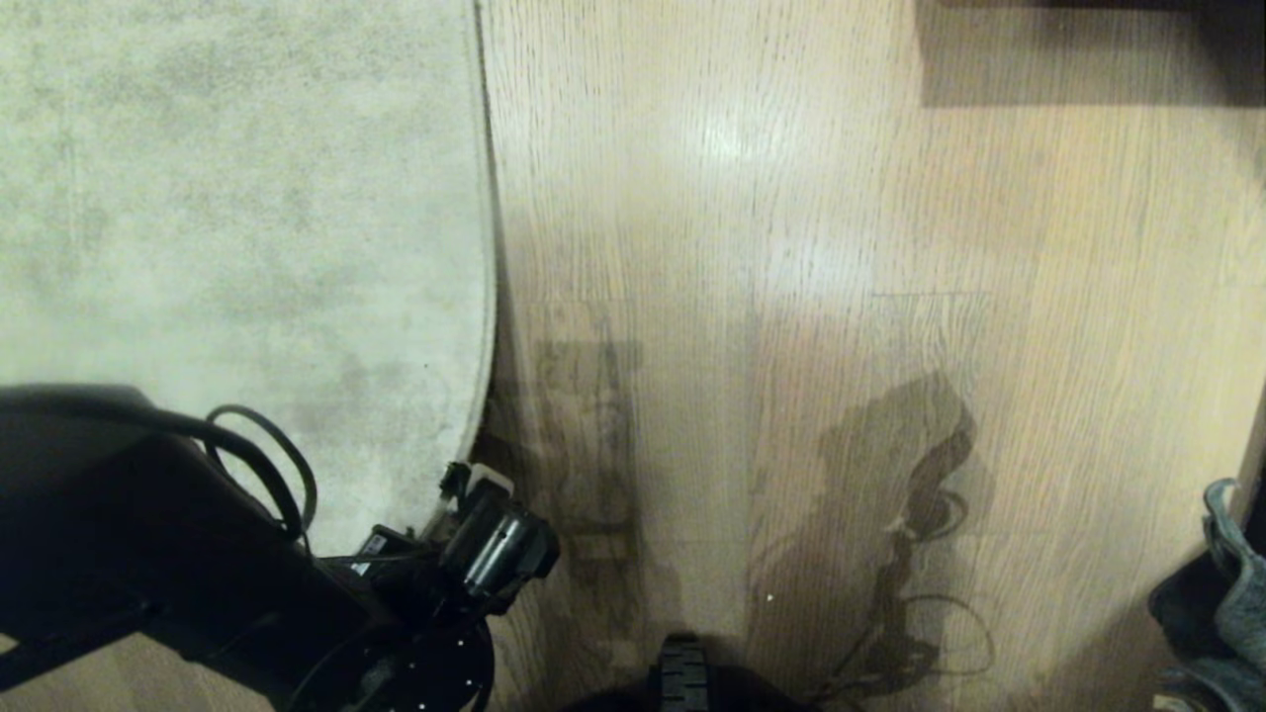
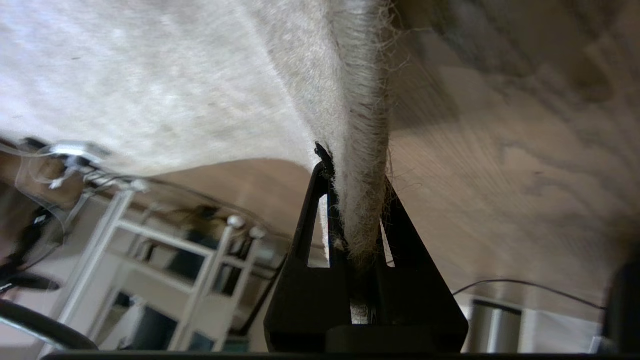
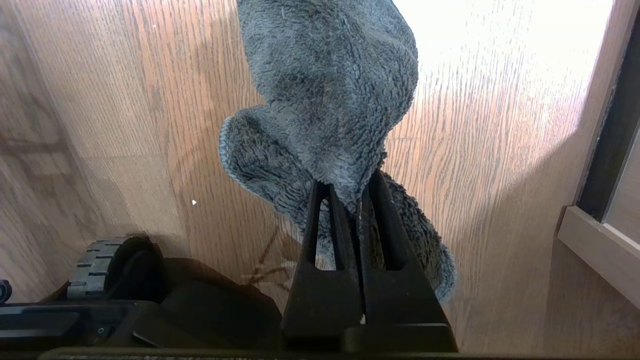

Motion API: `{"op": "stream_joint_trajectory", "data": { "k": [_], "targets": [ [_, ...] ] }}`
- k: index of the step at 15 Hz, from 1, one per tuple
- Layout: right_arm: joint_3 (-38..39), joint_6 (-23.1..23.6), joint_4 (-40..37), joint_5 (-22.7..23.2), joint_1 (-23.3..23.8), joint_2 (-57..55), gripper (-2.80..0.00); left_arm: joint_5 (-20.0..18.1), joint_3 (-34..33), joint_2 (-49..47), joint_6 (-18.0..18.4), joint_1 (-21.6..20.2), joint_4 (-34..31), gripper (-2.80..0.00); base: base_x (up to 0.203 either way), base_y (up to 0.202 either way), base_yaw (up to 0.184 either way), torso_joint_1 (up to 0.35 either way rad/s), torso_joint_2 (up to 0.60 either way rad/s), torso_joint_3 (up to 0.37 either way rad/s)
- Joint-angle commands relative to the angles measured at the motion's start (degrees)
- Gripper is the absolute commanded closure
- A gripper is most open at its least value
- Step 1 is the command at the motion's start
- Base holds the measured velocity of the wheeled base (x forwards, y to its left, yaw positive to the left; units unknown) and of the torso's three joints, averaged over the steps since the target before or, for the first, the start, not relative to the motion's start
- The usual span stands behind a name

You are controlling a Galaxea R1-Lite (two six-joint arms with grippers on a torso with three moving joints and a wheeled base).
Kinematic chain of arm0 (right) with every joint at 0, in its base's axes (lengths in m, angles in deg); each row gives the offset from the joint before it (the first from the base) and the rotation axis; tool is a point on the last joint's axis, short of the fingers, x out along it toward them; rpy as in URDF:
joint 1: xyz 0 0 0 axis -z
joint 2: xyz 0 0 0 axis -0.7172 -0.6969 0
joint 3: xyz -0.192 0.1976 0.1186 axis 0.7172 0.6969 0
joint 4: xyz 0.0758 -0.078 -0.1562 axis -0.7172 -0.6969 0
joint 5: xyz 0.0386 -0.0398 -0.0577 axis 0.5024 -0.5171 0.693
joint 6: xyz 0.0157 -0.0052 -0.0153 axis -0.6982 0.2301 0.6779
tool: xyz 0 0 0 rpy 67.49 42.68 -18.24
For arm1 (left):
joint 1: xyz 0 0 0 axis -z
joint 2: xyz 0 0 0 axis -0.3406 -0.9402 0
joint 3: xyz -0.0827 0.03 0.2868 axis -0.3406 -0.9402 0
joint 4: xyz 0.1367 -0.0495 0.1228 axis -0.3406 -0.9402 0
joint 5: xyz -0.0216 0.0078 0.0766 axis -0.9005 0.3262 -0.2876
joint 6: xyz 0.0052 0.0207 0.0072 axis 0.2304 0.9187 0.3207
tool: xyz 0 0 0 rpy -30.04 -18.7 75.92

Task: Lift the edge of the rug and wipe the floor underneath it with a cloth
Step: Lift up the carpet

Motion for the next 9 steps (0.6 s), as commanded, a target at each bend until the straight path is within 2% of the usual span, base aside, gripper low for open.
{"op": "stream_joint_trajectory", "data": {
  "k": [1,3,9],
  "targets": [
    [0.00,-0.02,0.04,-0.02,-0.02,0.00,0.00,0.03,-2.04,1.00,0.03,0.03,0.77,0.00,0.000,0.000,0.000,0.000,0.00,0.000],
    [0.00,-0.02,0.04,-0.02,-0.02,0.00,0.00,0.26,-2.59,4.32,1.98,-0.44,0.22,0.00,0.000,0.000,0.000,0.000,0.00,0.000],
    [0.00,-0.02,0.04,-0.02,-0.02,0.00,0.00,0.15,-1.57,20.53,20.01,-7.36,0.21,0.00,0.000,0.000,0.000,0.000,0.00,0.000]
  ]
}}
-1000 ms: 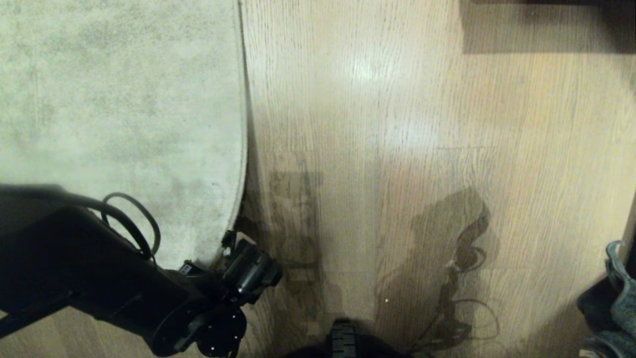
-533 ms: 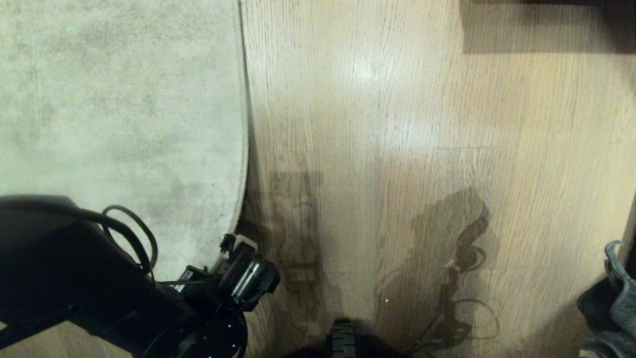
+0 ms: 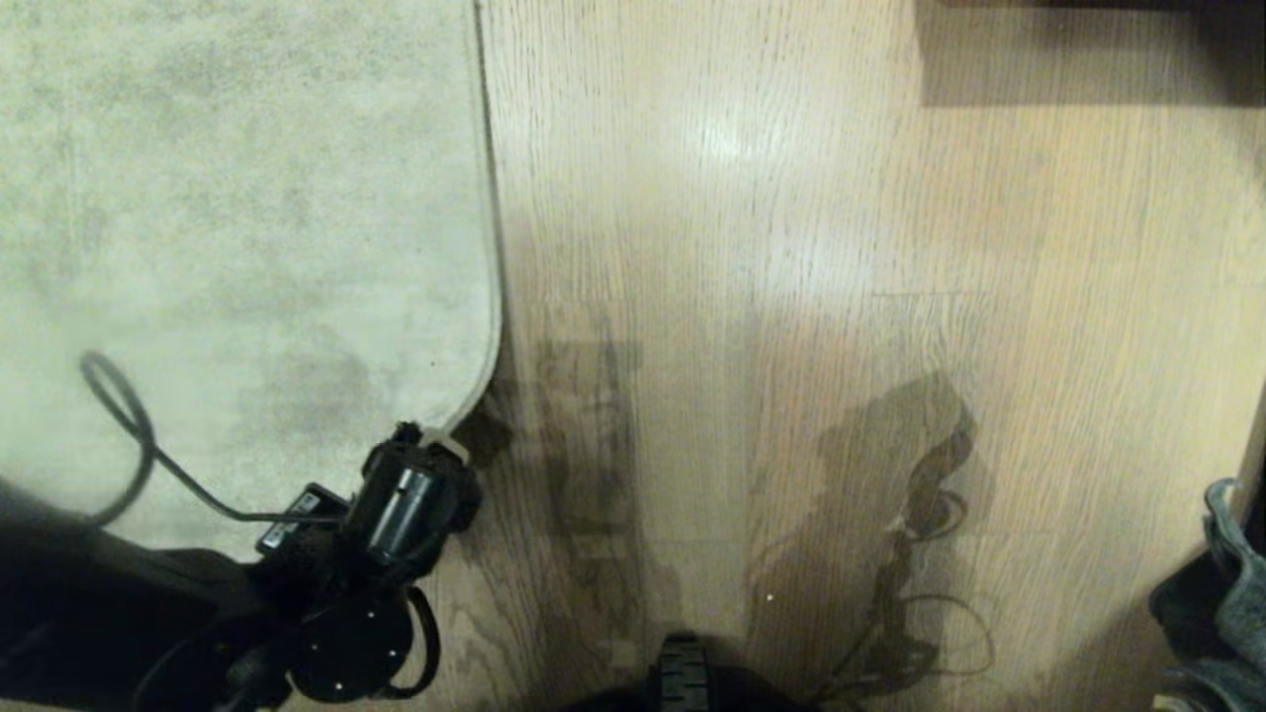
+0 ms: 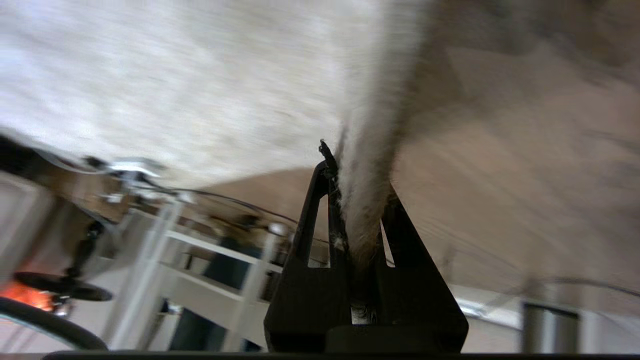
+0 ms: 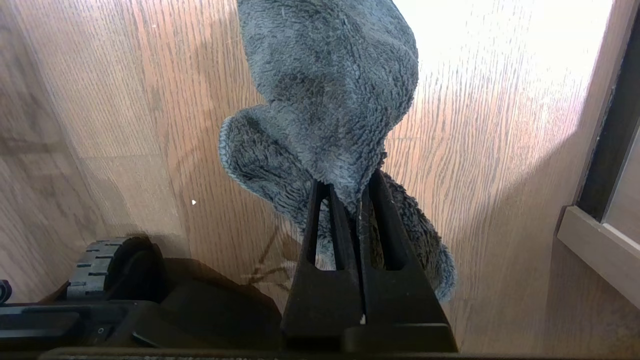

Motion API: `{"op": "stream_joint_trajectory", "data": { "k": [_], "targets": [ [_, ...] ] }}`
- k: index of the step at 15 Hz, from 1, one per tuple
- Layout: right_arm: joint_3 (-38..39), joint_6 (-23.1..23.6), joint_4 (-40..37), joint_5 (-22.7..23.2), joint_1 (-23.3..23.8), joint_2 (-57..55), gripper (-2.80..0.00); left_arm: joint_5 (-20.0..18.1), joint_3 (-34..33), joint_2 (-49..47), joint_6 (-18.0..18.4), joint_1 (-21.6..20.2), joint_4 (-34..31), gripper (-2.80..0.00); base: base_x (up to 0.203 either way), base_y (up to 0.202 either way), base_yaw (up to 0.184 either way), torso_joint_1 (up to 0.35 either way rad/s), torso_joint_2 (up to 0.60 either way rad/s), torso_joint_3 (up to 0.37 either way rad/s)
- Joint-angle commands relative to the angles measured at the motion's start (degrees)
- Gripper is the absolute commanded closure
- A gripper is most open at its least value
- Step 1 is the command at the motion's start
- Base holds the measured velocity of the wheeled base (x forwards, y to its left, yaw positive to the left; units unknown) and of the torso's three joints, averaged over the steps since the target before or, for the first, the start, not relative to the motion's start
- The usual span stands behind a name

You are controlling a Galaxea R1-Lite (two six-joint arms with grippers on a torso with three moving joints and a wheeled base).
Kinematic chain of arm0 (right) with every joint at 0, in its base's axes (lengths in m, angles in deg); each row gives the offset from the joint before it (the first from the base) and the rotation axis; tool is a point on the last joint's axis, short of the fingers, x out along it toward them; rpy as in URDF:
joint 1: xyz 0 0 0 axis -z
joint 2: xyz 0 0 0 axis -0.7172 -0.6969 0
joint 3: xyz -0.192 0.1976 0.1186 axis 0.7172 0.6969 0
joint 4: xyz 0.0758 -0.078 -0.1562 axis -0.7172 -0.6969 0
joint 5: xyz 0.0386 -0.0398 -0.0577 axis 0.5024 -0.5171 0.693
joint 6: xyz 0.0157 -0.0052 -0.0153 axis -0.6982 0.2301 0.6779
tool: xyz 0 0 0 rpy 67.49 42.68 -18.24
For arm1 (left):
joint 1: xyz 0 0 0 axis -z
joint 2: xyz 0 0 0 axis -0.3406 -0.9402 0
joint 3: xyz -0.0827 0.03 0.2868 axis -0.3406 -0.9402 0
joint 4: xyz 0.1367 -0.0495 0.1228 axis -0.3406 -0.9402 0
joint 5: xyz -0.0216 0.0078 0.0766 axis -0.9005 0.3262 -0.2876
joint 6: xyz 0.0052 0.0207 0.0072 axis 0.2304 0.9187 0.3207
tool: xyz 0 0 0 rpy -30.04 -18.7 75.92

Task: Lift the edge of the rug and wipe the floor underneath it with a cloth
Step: Lift up the carpet

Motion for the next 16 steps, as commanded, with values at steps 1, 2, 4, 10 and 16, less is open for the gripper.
{"op": "stream_joint_trajectory", "data": {
  "k": [1,2,4,10,16],
  "targets": [
    [0.00,-0.02,0.05,-0.02,-0.02,0.00,0.00,-0.06,0.50,8.84,5.68,-3.52,0.62,0.00,0.000,0.000,0.000,0.000,0.00,0.000],
    [0.00,-0.02,0.05,-0.02,-0.02,0.00,0.00,-0.57,0.71,10.67,7.43,-4.64,0.81,0.00,0.000,0.000,0.000,0.000,0.00,0.000],
    [0.00,-0.02,0.05,-0.02,-0.02,0.00,0.00,-4.84,0.86,13.91,10.22,-7.92,2.14,0.00,0.000,0.000,0.000,0.000,0.00,0.000],
    [0.00,-0.02,0.05,-0.02,-0.02,0.00,0.00,-13.90,0.18,19.19,15.36,-13.65,8.57,0.00,0.000,0.000,0.000,0.000,0.00,0.000],
    [0.00,-0.02,0.05,-0.02,-0.02,0.00,0.00,-13.96,-4.36,23.54,15.09,-15.61,8.43,0.00,0.000,0.000,0.000,0.000,0.00,0.000]
  ]
}}
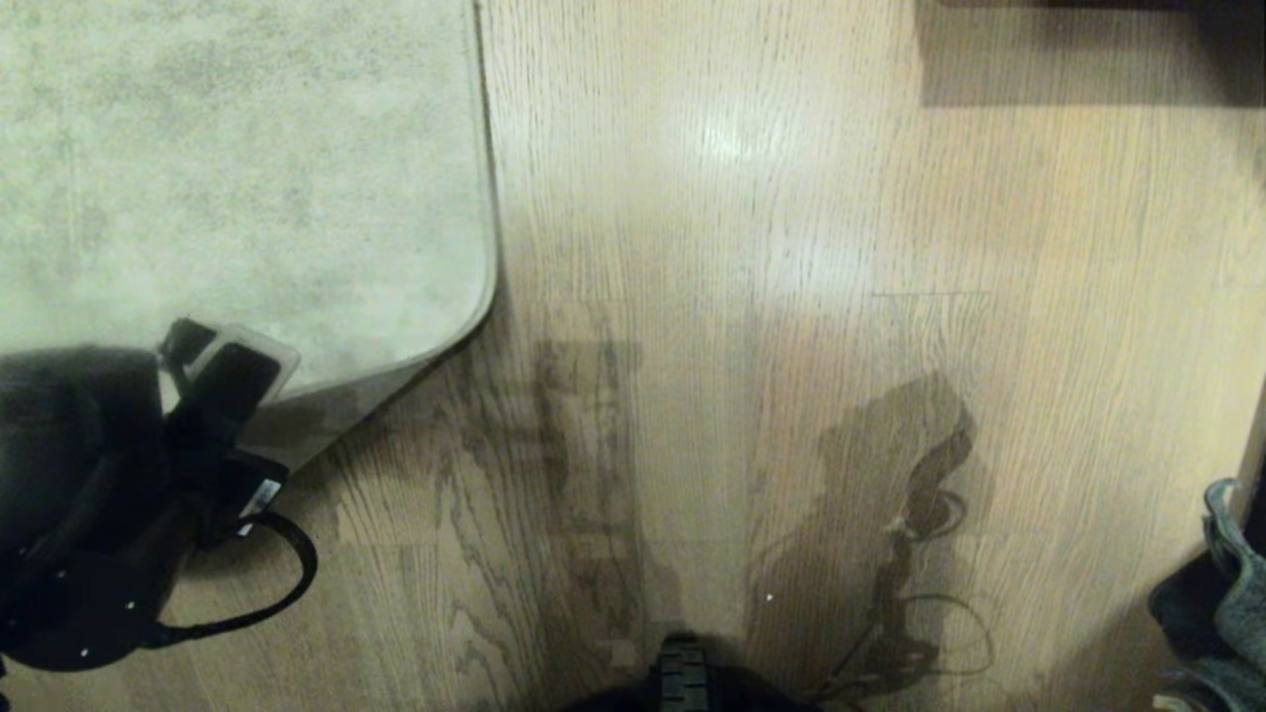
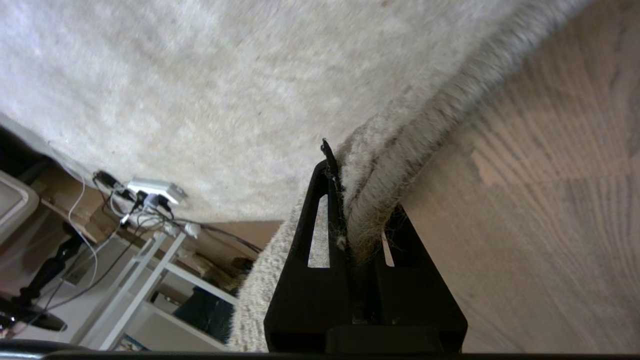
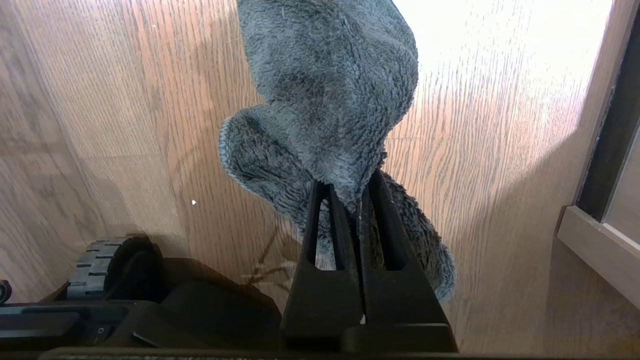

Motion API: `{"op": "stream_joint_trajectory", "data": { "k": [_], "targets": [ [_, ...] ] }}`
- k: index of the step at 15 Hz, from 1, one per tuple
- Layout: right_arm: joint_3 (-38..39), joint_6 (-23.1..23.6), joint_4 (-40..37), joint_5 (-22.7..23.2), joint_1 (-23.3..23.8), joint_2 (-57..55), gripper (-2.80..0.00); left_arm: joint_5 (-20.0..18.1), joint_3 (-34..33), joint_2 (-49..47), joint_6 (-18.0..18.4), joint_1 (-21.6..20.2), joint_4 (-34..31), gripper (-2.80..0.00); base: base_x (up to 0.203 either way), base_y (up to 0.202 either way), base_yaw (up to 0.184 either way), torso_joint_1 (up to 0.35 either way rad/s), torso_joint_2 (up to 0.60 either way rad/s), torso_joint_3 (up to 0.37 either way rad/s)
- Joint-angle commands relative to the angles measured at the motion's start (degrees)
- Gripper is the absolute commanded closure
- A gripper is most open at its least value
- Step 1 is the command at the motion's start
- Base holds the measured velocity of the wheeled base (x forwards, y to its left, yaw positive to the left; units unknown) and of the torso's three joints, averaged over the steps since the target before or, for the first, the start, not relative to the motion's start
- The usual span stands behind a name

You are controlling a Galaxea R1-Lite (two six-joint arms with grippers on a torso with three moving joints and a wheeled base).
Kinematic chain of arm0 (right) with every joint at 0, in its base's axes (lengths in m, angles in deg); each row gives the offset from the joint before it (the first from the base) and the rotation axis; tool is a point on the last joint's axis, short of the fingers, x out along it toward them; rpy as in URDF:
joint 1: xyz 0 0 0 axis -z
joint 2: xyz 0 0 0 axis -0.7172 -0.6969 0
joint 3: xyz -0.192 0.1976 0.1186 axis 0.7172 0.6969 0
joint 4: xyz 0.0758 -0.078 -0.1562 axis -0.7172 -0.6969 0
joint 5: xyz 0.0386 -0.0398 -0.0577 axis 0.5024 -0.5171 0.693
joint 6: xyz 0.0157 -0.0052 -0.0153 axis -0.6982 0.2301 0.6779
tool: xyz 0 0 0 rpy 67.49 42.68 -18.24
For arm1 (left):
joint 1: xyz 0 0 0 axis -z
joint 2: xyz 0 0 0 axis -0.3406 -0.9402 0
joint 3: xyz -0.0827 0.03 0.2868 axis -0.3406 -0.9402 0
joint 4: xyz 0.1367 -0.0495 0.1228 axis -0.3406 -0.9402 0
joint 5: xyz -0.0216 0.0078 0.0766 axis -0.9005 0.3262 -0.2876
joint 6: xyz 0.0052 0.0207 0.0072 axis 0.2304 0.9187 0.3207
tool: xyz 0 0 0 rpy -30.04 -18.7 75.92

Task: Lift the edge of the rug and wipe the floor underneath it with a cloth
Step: Lift up the carpet

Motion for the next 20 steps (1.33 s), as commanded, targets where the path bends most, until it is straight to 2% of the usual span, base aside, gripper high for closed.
{"op": "stream_joint_trajectory", "data": {
  "k": [1,16,20],
  "targets": [
    [0.00,0.00,0.05,-0.02,-0.02,0.00,0.00,0.28,-2.15,3.43,0.26,-1.33,0.07,0.00,0.000,0.000,0.000,0.000,0.00,0.000],
    [0.00,0.00,0.05,-0.02,-0.02,0.00,0.00,0.47,-5.06,5.02,0.31,-1.54,-0.16,0.00,0.000,0.000,0.000,0.000,0.00,0.000],
    [0.00,0.00,0.05,-0.02,-0.02,0.00,0.00,0.47,-5.68,5.02,0.05,-2.69,0.12,0.00,0.000,0.000,0.000,0.000,0.00,0.000]
  ]
}}
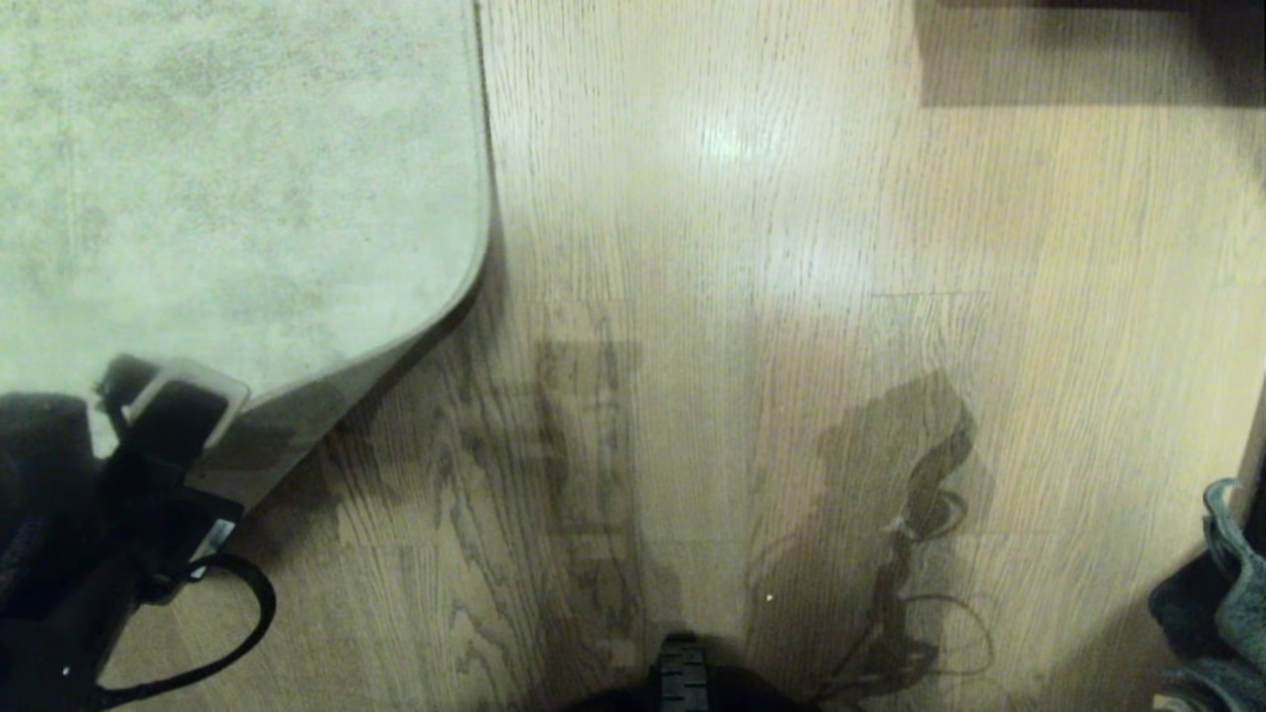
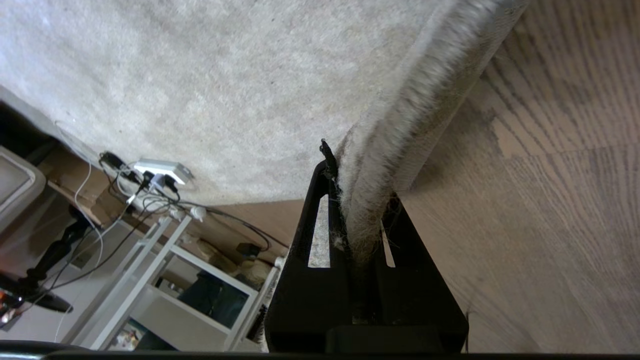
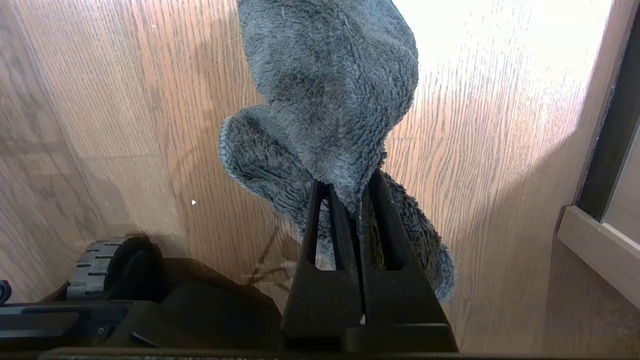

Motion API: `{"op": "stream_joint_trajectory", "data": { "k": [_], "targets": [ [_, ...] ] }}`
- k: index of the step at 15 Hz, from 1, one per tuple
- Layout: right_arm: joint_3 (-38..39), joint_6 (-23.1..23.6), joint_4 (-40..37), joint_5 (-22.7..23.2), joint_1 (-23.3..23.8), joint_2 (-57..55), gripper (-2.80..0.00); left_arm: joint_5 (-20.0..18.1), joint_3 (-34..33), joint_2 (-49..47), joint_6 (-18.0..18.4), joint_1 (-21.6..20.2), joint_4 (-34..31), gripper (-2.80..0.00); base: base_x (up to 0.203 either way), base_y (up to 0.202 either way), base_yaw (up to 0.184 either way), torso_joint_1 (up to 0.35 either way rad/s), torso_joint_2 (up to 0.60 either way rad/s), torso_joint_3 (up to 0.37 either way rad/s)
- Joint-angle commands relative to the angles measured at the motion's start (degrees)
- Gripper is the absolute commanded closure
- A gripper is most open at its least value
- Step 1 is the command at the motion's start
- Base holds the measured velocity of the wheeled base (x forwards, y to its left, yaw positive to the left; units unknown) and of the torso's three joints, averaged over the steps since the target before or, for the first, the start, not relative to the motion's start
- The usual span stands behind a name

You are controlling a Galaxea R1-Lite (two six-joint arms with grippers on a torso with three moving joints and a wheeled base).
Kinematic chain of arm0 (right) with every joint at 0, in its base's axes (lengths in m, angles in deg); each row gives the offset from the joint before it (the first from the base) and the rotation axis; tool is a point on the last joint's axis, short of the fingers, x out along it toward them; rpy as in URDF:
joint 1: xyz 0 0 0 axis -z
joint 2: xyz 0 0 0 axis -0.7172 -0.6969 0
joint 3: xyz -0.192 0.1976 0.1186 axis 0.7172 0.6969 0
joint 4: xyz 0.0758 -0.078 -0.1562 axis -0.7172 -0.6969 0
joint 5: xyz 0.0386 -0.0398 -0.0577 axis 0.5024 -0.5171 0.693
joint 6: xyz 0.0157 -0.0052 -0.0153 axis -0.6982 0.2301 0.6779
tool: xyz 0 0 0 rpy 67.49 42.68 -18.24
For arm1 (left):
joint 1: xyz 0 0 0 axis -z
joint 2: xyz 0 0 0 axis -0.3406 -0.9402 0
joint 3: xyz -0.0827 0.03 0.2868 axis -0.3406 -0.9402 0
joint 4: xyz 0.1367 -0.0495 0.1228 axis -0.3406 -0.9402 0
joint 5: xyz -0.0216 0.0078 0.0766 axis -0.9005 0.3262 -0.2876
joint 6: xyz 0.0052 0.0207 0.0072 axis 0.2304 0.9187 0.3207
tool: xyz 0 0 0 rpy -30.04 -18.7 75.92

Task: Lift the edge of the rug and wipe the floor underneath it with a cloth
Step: Lift up the carpet, then wipe the floor under the carpet with a rag

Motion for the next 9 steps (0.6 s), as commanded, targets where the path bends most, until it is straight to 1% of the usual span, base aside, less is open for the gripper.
{"op": "stream_joint_trajectory", "data": {
  "k": [1,9],
  "targets": [
    [0.00,0.00,0.04,0.00,-0.02,0.00,0.00,0.27,-0.19,-0.03,0.14,-1.09,0.24,0.00,0.000,0.000,0.000,0.000,0.00,0.000],
    [0.00,0.00,0.04,0.00,-0.02,0.00,0.00,0.26,-0.73,0.18,0.14,-1.99,0.25,0.00,0.000,0.000,0.000,0.000,0.00,0.000]
  ]
}}
